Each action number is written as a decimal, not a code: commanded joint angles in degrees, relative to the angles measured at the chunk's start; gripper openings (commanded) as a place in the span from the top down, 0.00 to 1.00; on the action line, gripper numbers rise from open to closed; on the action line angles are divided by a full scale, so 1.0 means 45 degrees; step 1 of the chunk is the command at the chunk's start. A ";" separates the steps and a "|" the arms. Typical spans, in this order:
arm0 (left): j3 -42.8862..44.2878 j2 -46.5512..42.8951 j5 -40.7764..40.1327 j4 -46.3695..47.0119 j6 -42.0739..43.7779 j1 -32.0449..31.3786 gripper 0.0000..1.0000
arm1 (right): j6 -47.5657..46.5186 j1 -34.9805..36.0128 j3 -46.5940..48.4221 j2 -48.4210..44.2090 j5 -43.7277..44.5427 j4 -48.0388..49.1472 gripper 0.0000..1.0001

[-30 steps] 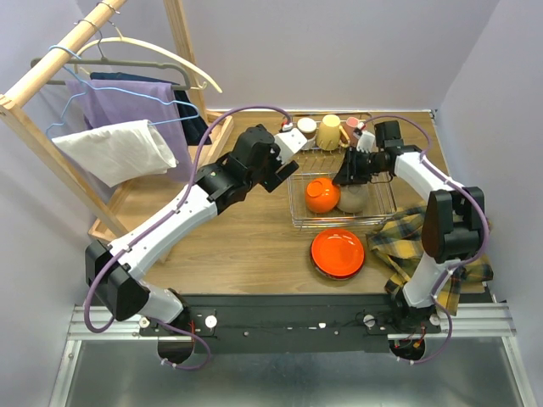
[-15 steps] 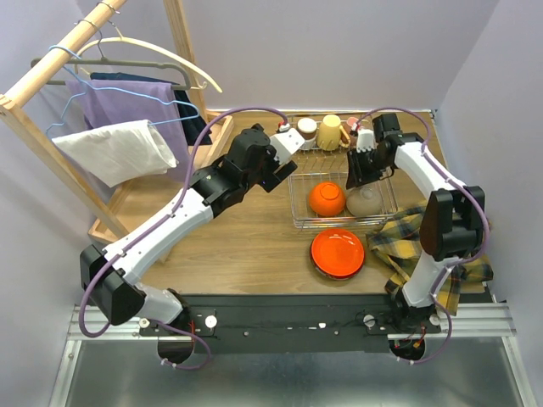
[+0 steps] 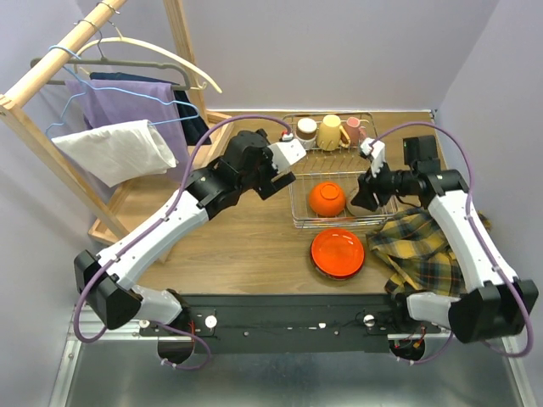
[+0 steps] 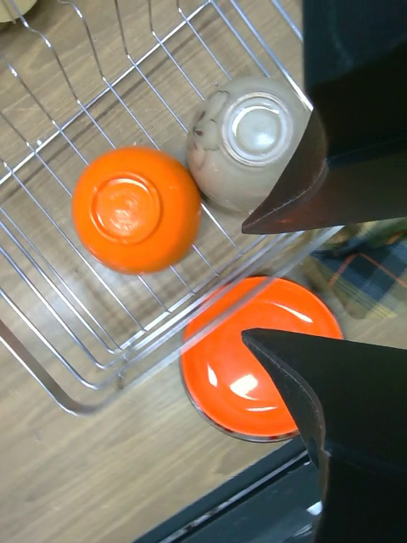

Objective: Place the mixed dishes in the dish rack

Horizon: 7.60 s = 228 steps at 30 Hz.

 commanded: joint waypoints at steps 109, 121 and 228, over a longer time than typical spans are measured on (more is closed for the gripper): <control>-1.0460 -0.0730 0.1577 0.1018 -1.5410 0.0161 1.00 | 0.7495 0.0684 -0.4185 -0.1340 -0.1512 0.3929 0.48; -1.0696 -0.0400 0.1753 0.2229 -1.4257 0.0396 0.88 | 1.2228 0.3263 -0.6434 -0.1596 0.1865 0.5201 0.45; -0.7396 0.0128 0.0581 0.2074 -1.0783 -0.0269 0.74 | 0.9675 0.5236 -0.2923 -0.2611 0.2004 0.2020 1.00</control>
